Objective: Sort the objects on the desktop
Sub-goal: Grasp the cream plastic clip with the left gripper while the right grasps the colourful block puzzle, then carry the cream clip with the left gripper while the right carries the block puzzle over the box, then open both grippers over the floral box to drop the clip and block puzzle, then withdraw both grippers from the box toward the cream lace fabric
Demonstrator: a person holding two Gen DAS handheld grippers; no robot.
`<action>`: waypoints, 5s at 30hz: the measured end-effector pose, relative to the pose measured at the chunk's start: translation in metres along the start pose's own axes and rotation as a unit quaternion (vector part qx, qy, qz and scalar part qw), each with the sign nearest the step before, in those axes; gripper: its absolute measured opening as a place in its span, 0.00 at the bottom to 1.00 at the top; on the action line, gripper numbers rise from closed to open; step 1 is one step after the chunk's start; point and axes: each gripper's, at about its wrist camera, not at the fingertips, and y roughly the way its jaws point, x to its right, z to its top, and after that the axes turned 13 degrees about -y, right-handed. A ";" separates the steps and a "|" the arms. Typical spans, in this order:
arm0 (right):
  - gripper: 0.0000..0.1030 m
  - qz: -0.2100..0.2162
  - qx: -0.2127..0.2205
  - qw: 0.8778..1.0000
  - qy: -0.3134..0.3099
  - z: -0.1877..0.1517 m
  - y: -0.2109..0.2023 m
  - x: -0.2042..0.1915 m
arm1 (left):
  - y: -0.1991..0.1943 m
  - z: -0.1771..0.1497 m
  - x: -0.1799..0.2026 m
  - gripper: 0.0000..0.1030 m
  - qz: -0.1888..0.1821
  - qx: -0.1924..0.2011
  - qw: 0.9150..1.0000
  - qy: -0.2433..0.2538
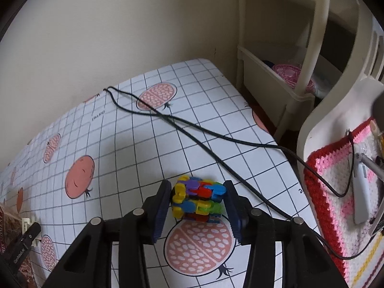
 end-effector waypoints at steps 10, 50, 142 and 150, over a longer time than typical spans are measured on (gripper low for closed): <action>0.46 0.001 0.000 1.000 -0.002 -0.001 0.004 0.000 | -0.003 -0.004 -0.001 0.47 0.005 -0.002 1.000 0.006; 0.45 0.152 0.134 0.979 -0.001 -0.008 -0.213 -0.091 | -0.194 -0.017 -0.012 0.47 -0.099 0.090 0.991 -0.021; 0.58 0.299 0.009 0.932 -0.203 -0.070 -0.197 -0.380 | -0.187 -0.002 -0.272 0.65 -0.046 0.065 0.952 -0.296; 0.62 0.302 0.006 0.931 -0.204 -0.068 -0.197 -0.379 | -0.188 -0.001 -0.273 0.75 -0.062 0.071 0.948 -0.305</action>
